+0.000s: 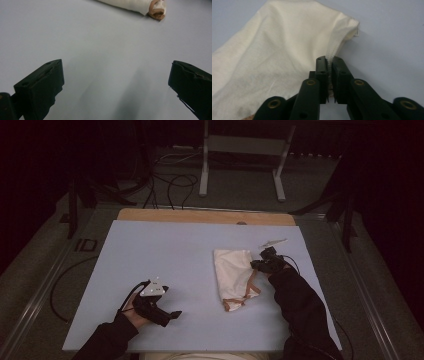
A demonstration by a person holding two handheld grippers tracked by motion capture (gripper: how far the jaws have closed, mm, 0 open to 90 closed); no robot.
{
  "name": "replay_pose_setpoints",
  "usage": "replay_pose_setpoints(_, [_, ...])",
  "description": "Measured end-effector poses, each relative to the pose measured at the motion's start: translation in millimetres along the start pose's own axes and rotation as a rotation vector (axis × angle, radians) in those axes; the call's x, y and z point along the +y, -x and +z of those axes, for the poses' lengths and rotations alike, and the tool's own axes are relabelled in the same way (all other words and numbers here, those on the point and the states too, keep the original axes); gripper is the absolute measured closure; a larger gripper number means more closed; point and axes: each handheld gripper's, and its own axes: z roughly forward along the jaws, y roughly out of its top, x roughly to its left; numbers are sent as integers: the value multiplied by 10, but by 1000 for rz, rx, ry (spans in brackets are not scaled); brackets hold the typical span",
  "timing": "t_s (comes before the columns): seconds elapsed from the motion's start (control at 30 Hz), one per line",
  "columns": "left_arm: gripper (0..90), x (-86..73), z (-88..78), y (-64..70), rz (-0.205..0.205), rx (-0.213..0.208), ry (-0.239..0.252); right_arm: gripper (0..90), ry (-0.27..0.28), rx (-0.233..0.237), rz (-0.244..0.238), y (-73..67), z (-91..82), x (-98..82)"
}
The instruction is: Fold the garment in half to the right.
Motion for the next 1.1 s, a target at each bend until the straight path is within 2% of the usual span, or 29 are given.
replay_pose_setpoints(0.1, [6, -15, 9, -2, -1, -1, 3, 769, -27, 1, 16, 34, 49, -47])
replay_pose_setpoints(0.23, [6, -26, 4, 3, 11, 3, 9, 760, -40, 5, 26, 66, 62, -81])
replay_pose_setpoints(0.3, [6, -32, 2, 9, 16, 9, 17, 760, -45, -12, 21, 68, 47, -70])
replay_pose_setpoints(0.37, [6, -33, -3, 13, 20, 16, 22, 703, -43, -10, 19, 80, 15, -44])
replay_pose_setpoints(0.53, [6, -40, -14, 8, 24, 17, 43, 573, 37, 8, 56, 157, -102, 126])
replay_pose_setpoints(0.6, [6, -41, -17, 3, 19, 20, 50, 569, 69, 19, 64, 178, -119, 234])
replay_pose_setpoints(0.73, [6, -42, -26, 1, 17, 22, 60, 563, 78, 17, 77, 215, -20, 431])
replay_pose_setpoints(0.87, [6, -50, -14, -3, 15, 12, 54, 550, 41, 29, 111, 277, 204, 499])
replay_pose_setpoints(1.0, [6, -50, -12, -2, 12, 7, 61, 613, -20, 54, 160, 335, 381, 462])
replay_pose_setpoints(1.03, [6, -51, -13, -4, 13, 7, 64, 716, -32, 54, 161, 335, 399, 447])
replay_pose_setpoints(1.1, [6, -51, -17, -10, 11, 6, 66, 846, -27, 35, 132, 304, 386, 430])
